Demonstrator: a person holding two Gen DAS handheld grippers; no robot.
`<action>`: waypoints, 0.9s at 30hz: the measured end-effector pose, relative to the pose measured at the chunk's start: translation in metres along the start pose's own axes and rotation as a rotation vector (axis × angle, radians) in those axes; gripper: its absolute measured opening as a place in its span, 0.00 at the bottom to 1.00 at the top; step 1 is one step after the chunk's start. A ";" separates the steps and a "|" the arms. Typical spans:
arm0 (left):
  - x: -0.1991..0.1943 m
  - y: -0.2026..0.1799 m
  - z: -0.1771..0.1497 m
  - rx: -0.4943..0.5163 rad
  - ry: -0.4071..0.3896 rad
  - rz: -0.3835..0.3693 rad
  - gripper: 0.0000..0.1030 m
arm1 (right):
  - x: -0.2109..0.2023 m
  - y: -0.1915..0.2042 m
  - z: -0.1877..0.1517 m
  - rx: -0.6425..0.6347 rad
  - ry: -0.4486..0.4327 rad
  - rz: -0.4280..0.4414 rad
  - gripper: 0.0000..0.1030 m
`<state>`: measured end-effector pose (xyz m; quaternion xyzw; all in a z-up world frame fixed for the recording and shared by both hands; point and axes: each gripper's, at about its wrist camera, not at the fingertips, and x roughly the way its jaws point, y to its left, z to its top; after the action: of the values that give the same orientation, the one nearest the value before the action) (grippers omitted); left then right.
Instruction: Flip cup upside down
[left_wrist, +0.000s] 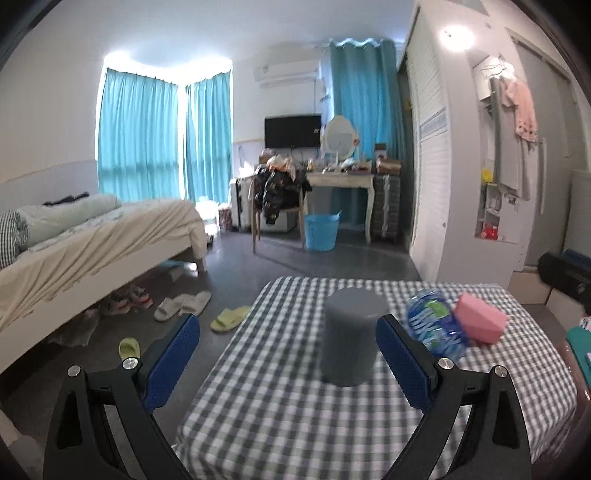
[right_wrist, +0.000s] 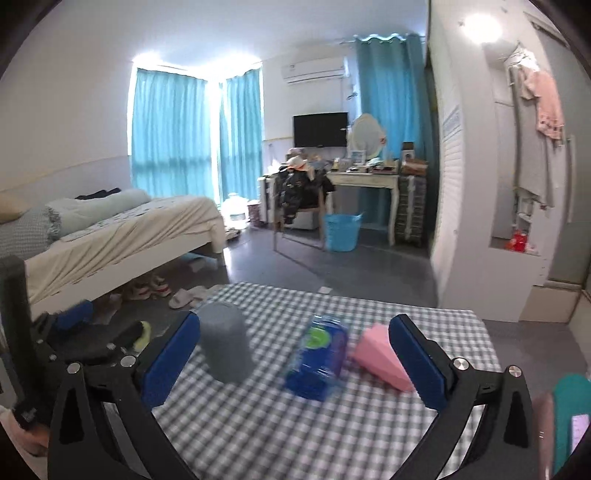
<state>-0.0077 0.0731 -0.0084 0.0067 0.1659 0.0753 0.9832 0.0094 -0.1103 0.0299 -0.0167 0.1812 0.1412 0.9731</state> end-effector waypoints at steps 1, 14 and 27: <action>-0.004 -0.003 0.000 0.008 -0.015 0.008 0.96 | -0.003 -0.007 -0.002 0.003 0.001 -0.007 1.00; -0.004 -0.006 -0.033 0.008 0.017 0.058 1.00 | 0.032 -0.023 -0.065 0.080 0.114 0.005 1.00; 0.005 0.001 -0.039 -0.037 0.059 0.045 1.00 | 0.038 -0.012 -0.067 0.034 0.112 -0.028 1.00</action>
<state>-0.0157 0.0741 -0.0465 -0.0101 0.1930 0.1009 0.9759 0.0241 -0.1173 -0.0462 -0.0104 0.2375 0.1233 0.9635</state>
